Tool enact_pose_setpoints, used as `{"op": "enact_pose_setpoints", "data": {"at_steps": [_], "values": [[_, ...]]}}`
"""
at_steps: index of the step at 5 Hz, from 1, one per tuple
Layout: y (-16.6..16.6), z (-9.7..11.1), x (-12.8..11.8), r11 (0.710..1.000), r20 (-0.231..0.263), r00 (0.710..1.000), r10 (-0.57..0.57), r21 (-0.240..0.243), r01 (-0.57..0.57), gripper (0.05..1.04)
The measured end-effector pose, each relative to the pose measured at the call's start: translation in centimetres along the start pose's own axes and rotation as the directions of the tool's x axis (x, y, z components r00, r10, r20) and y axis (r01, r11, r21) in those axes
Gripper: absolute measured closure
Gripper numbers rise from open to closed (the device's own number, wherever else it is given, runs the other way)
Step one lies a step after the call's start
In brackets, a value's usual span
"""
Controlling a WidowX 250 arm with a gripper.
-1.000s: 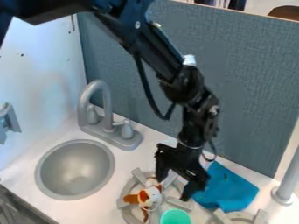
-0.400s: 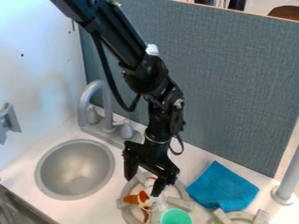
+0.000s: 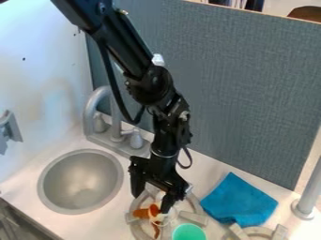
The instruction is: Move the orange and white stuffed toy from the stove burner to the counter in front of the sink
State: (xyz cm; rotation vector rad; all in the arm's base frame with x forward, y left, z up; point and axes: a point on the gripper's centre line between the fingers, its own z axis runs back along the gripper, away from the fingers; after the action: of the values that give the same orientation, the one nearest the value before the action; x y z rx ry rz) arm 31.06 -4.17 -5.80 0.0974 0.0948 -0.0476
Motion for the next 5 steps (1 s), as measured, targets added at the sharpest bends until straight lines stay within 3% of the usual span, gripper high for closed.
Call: {"op": "enact_pose_setpoints", "data": {"at_steps": [2, 3, 4, 5], "values": [[-1.2, -1.1, 0.6, 0.997, 0.079, 0.997, -0.004, -0.071, 0.01, 0.082], [-1.2, -1.7, 0.7, 0.998, 0.065, 0.998, 0.01, -0.066, -0.006, 0.082], [-1.2, -2.9, 1.2, 0.998, 0.024, 0.999, 0.034, -0.053, -0.033, 0.15], [-1.2, -3.1, 1.4, 0.998, 0.015, 0.999, 0.039, -0.05, -0.038, 0.329]]}}
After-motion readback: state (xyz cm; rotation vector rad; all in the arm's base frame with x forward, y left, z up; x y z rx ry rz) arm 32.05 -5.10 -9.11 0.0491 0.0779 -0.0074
